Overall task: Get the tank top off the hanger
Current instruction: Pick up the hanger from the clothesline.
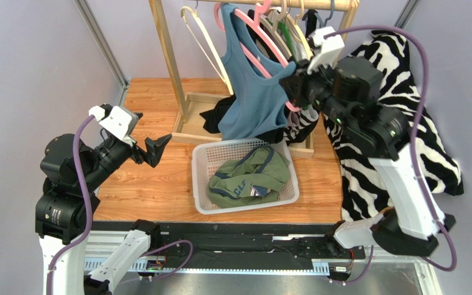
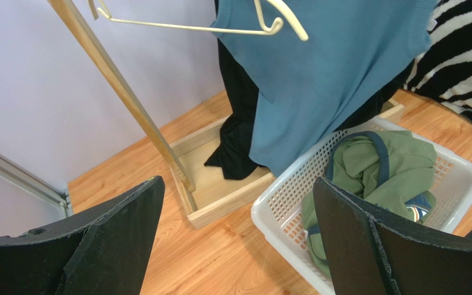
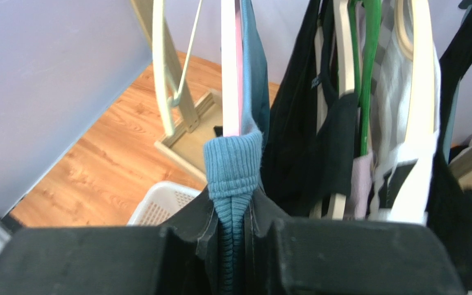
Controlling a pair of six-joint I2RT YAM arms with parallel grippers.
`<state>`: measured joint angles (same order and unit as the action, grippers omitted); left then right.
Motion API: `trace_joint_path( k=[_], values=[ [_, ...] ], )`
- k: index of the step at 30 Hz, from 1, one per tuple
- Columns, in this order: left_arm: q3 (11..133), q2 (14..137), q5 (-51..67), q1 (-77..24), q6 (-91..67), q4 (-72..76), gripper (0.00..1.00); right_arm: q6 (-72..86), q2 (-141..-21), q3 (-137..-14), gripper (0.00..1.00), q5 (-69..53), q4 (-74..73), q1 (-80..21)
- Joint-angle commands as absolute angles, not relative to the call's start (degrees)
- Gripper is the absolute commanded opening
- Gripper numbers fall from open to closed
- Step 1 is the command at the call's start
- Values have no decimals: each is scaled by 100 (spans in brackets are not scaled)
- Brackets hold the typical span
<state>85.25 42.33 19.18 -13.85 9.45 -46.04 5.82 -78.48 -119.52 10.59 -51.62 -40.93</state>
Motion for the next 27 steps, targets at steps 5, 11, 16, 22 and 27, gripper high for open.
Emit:
trace_joint_path(
  k=[5,11,16,22,27],
  values=[
    [8780,4394,2100,-1371,774,-4570,99,818,-6453,-10848,0,90,-4948,-4210],
    [9000,4509,2425,-1371,458,-4527,99,765,-5469,-10397,0,-1262,-4659,-4219],
    [9132,4579,2575,-1380,308,-4526,99,756,-5405,-11265,0,-1792,-4667,-4228],
    [9097,4491,2566,-1371,308,-4544,99,826,-5572,-11768,0,-2153,-4649,-4228],
    [9088,4430,2593,-1371,360,-4579,99,686,-5625,-11400,0,-1934,-4693,-4228]
  ],
)
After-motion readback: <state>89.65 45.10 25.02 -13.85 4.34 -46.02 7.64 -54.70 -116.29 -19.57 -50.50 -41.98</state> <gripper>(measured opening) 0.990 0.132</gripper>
